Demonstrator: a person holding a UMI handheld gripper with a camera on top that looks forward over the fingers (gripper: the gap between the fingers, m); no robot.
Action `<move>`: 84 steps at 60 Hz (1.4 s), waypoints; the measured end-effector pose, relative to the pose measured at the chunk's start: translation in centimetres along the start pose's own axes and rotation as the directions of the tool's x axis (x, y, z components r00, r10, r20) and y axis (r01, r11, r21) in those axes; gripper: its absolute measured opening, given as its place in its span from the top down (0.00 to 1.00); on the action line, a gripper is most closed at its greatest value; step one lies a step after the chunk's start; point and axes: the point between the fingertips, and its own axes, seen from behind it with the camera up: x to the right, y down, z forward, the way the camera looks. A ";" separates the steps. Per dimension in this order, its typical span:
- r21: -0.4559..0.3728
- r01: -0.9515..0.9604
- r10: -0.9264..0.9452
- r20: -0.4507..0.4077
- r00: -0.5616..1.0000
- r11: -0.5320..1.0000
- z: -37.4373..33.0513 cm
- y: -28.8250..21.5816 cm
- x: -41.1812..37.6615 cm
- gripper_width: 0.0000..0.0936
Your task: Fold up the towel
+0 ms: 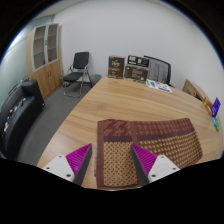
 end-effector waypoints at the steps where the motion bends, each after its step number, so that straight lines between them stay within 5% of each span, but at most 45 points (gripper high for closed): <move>1: -0.007 0.003 -0.003 0.002 1.000 1.000 0.4 0.1 -0.1 0.17; 8: -0.035 0.012 -0.013 -0.012 1.000 0.999 2.6 0.9 0.0 0.27; 12: -0.016 0.038 -0.038 -0.019 0.999 0.999 2.9 0.5 0.2 0.41; 20: -0.013 0.045 -0.045 -0.046 0.998 0.999 3.5 -0.1 1.5 0.90; 35: -0.042 -0.045 0.047 0.070 0.996 0.998 2.1 -1.7 -0.1 0.95; 49: 0.093 -0.283 0.242 0.309 0.920 0.955 -6.3 -11.8 -2.0 0.95; 57: 0.142 -0.327 0.283 0.263 0.923 0.934 -6.3 -13.1 3.7 0.95; 63: 0.091 -0.321 0.305 0.160 0.939 0.943 -3.8 -9.3 9.1 0.95; 72: 0.010 -0.313 0.312 0.070 0.948 0.950 -0.6 -3.4 14.3 0.84; 84: -0.011 -0.255 0.255 0.000 0.967 0.967 -1.4 -1.3 18.5 0.08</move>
